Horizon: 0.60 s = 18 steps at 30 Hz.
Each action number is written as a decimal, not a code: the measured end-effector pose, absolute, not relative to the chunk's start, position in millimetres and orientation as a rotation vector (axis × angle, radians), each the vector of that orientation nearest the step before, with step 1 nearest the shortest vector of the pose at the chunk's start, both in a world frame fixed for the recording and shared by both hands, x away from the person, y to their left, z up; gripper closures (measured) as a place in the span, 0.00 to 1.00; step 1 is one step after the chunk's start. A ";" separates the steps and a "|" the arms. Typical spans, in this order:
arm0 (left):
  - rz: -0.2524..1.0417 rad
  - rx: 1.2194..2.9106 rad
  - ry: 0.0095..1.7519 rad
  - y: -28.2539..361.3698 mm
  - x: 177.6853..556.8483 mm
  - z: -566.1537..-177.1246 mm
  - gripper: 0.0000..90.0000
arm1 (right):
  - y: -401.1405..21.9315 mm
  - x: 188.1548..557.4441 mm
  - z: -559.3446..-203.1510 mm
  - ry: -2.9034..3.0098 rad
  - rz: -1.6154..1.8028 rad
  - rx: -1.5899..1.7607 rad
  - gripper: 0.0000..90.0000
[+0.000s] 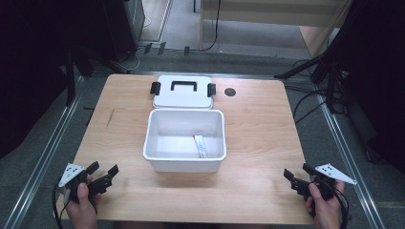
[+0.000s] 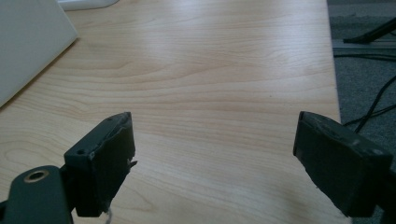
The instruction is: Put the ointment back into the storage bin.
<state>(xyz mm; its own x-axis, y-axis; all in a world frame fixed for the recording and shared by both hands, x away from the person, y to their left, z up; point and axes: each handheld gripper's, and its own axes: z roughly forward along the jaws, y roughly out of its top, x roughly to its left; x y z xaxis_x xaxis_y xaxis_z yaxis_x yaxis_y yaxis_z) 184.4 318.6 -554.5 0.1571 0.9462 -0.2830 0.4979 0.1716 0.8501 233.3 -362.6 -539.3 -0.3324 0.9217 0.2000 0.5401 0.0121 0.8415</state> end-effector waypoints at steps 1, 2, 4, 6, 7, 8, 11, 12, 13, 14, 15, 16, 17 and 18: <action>0.580 1.463 1.481 318.9 184.4 -554.4 0.19 | -364.7 231.7 -539.1 1.879 1.265 1.499 0.15; 0.580 1.463 1.481 318.9 184.4 -554.4 0.19 | -364.7 231.7 -539.1 1.879 1.265 1.499 0.15; 0.577 1.463 1.483 319.2 184.5 -554.5 0.19 | -369.3 229.2 -540.1 1.859 1.273 1.507 0.15; 0.582 1.464 1.481 319.2 184.4 -554.5 0.19 | -372.9 226.8 -542.4 1.840 1.284 1.528 0.15; 0.581 1.465 1.482 319.3 184.3 -554.4 0.19 | -374.1 225.5 -543.7 1.833 1.293 1.540 0.15; 0.585 1.459 1.484 319.3 183.9 -554.3 0.19 | -376.3 223.6 -546.0 1.813 1.306 1.556 0.15; 0.591 1.463 1.488 318.7 183.5 -554.3 0.19 | -377.0 222.3 -547.2 1.807 1.322 1.554 0.15; 0.595 1.466 1.487 318.0 183.3 -554.2 0.19 | -376.3 221.8 -547.1 1.815 1.313 1.543 0.15; 0.602 1.471 1.485 317.5 183.2 -554.2 0.19 | -374.9 221.0 -547.1 1.832 1.296 1.525 0.15; 0.605 1.473 1.488 316.9 183.2 -554.2 0.19 | -373.0 220.2 -547.1 1.854 1.271 1.509 0.15; 0.608 1.474 1.490 316.5 183.2 -554.0 0.19 | -371.9 219.5 -547.1 1.873 1.250 1.491 0.15; 0.610 1.473 1.490 316.4 183.2 -554.1 0.19 | -371.9 218.6 -546.9 1.878 1.252 1.477 0.15; 0.611 1.473 1.492 316.5 183.1 -554.1 0.19 | -374.9 218.3 -547.1 1.865 1.284 1.488 0.15; 0.612 1.472 1.494 316.6 183.0 -554.1 0.19 | -374.9 218.3 -547.1 1.865 1.284 1.488 0.15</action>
<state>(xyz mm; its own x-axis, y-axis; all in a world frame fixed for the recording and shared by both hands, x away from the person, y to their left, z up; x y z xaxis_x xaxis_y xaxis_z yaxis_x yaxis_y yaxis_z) 183.0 316.6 -554.1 0.1393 0.9551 -0.2615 0.4973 0.1609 0.8525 218.3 -374.9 -547.1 -0.3328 0.9197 0.2082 0.5228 -0.0038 0.8525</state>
